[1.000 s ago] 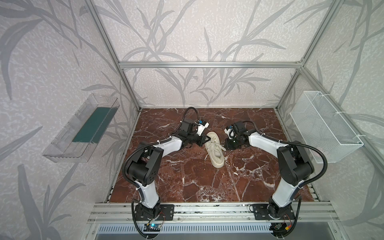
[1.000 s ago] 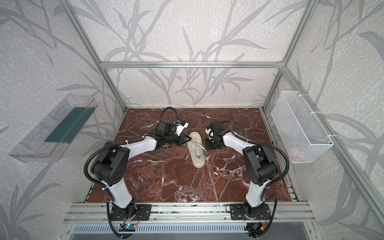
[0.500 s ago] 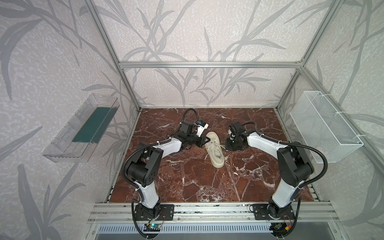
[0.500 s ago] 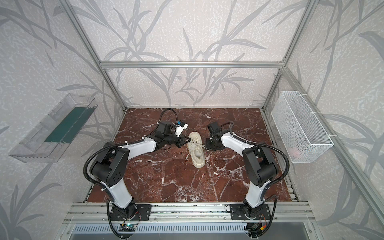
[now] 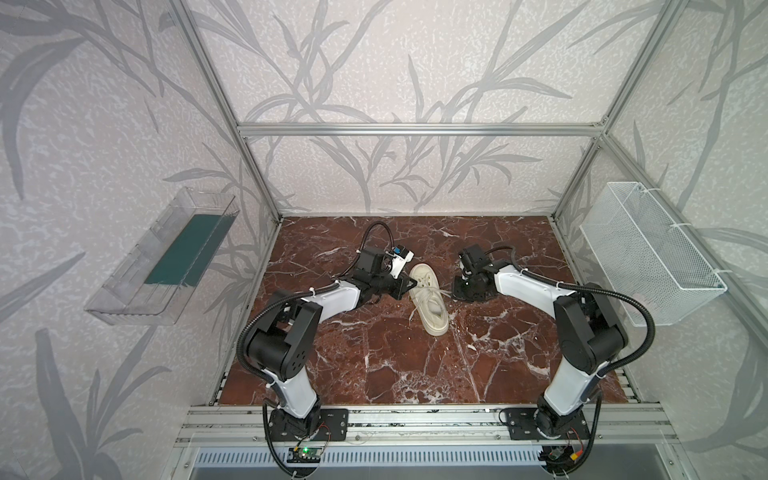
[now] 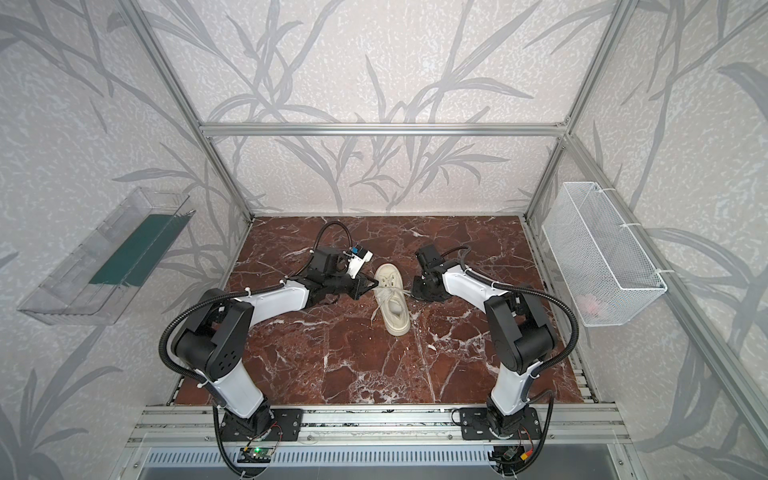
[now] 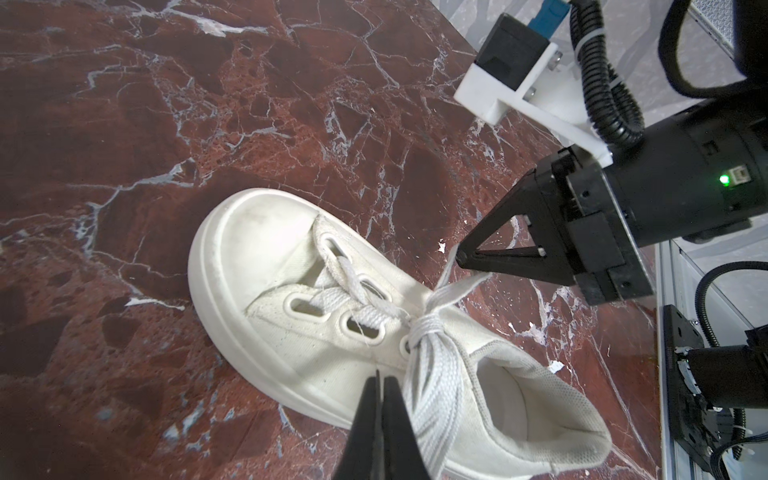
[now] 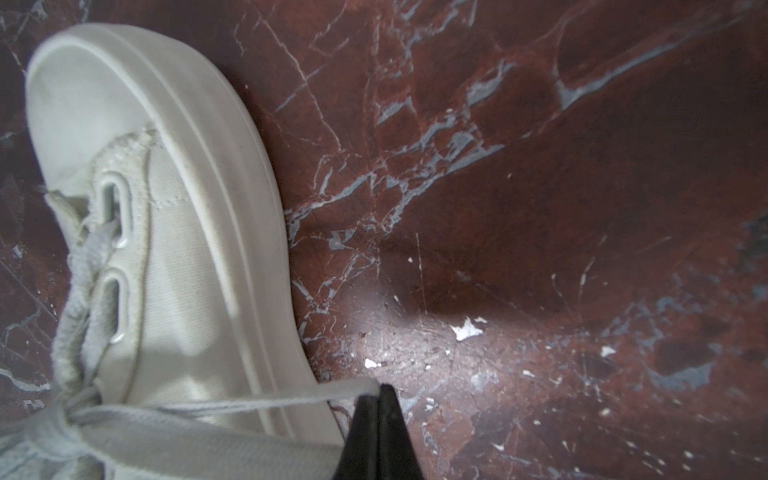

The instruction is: Tie the shoes

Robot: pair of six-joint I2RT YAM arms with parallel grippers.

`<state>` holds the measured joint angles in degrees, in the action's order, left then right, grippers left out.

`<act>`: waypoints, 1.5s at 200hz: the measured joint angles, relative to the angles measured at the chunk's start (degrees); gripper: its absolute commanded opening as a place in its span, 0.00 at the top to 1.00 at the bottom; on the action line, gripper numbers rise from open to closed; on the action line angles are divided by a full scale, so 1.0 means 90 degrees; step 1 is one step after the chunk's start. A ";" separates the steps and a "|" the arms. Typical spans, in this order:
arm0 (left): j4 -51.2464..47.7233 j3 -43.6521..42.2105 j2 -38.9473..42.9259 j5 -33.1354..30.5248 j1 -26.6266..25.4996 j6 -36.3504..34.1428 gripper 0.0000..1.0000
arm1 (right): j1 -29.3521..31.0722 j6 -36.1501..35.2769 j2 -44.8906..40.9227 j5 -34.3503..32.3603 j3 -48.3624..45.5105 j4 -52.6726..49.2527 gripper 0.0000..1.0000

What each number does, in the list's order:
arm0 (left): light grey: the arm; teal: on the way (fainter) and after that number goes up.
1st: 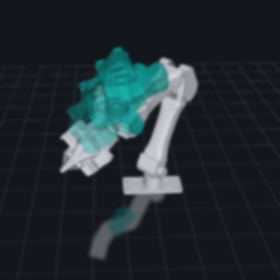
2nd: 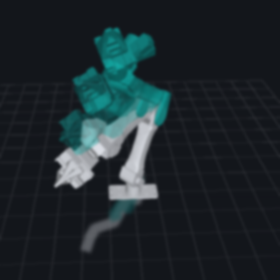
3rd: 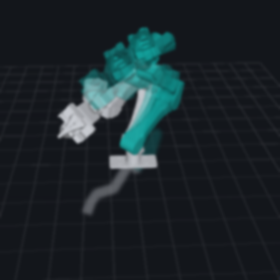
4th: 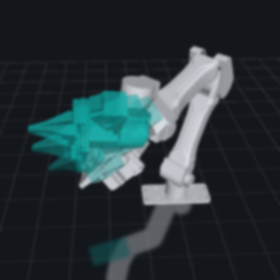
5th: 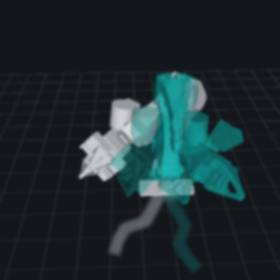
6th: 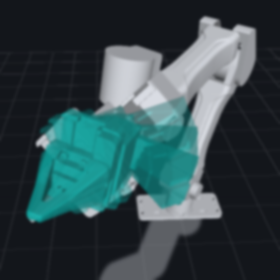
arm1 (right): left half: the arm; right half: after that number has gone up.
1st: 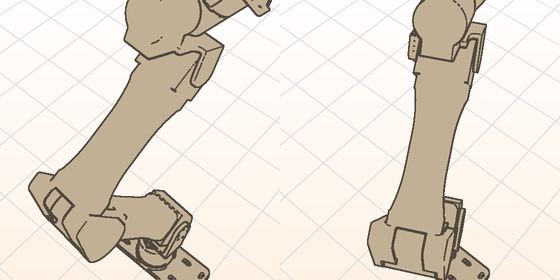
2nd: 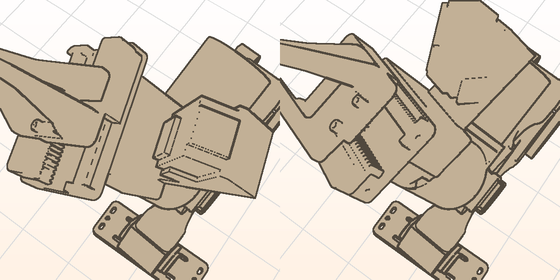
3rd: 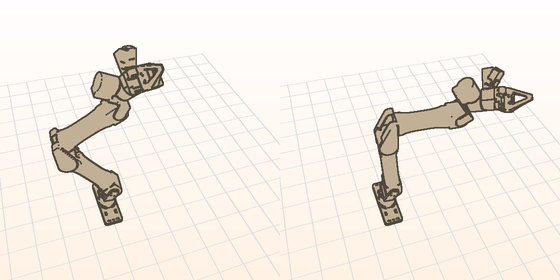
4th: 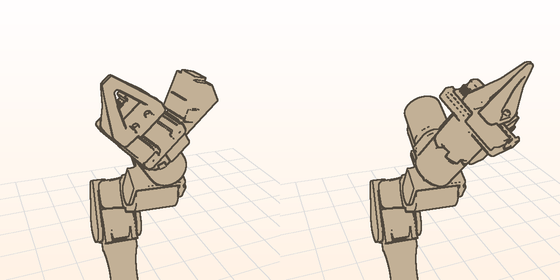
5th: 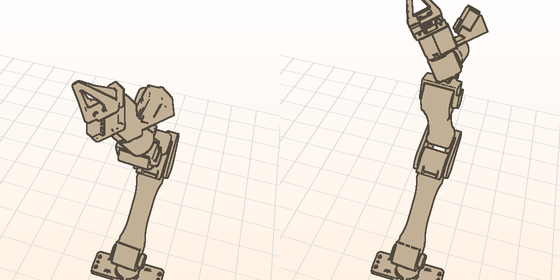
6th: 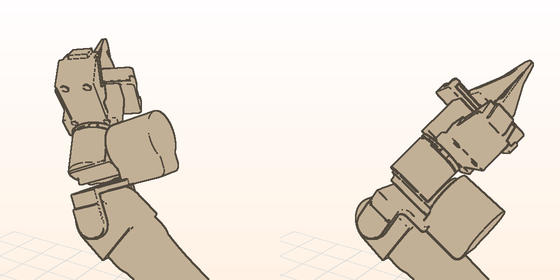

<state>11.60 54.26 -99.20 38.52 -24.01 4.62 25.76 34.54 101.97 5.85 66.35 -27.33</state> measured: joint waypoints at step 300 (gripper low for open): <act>0.0238 -0.0221 -0.0107 0.0087 0.0182 0.0170 1.00 | -0.0238 -0.0044 -0.0299 0.0073 -0.0357 0.0226 1.00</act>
<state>13.74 52.27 -100.16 39.31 -22.37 6.15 23.62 34.15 99.29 6.50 63.13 -25.30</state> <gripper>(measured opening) 0.048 0.047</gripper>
